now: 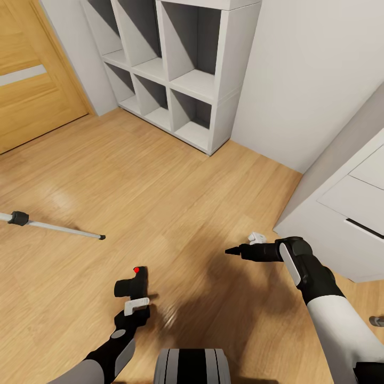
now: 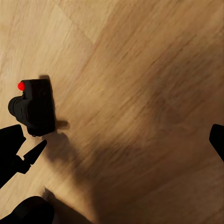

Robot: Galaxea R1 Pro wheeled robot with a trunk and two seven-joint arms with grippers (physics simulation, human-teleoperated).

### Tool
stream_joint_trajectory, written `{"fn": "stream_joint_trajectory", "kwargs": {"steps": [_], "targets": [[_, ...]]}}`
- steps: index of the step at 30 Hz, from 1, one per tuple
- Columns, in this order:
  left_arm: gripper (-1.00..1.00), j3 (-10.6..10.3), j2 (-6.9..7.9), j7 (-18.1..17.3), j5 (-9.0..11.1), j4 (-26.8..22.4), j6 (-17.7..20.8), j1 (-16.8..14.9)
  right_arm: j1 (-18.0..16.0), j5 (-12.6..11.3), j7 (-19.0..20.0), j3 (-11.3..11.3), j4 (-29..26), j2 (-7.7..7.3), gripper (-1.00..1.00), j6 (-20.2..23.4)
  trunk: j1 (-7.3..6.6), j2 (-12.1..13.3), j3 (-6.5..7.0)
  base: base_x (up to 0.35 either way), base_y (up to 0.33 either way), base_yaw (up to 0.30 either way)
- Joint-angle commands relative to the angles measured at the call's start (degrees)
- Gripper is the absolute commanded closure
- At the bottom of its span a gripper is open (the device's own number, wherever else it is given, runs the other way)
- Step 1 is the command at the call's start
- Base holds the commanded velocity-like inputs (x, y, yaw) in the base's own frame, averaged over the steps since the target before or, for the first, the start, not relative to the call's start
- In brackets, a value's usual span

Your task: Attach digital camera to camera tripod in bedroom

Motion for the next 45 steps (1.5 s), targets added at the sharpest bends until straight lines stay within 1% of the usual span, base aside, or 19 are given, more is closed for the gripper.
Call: {"fn": "stream_joint_trajectory", "kwargs": {"steps": [1,9,27,35,45], "targets": [[-1.00,-0.5,0.02,0.3,0.5,0.0,-0.2,0.0,0.0,-0.5,-0.2,0.0,0.0,-0.02,-1.00,0.4,-0.01,0.0,-0.03,0.006,0.000,0.000],[-1.00,-0.4,0.02,0.3,0.6,-0.2,-0.2,0.0,0.0,-0.4,-0.2,0.0,0.0,-0.02,-1.00,0.4,-0.01,0.0,-0.03,0.120,0.000,0.000],[-1.00,-0.3,-0.02,0.3,0.6,-0.4,-0.2,0.0,0.0,-0.4,-0.2,0.0,0.0,-0.02,-1.00,0.4,-0.01,0.0,-0.03,0.015,0.000,0.000],[-1.00,-0.3,0.02,0.3,0.6,-0.2,-0.2,0.0,0.0,-0.4,-0.2,0.0,0.0,-0.02,-1.00,0.4,-0.01,0.0,-0.03,0.148,0.000,0.000],[-1.00,-0.3,0.02,0.3,0.7,-0.3,-0.2,0.0,0.0,-0.4,-0.2,0.0,0.0,-0.02,-1.00,0.4,-0.01,0.0,-0.03,0.022,0.000,0.000]]}}
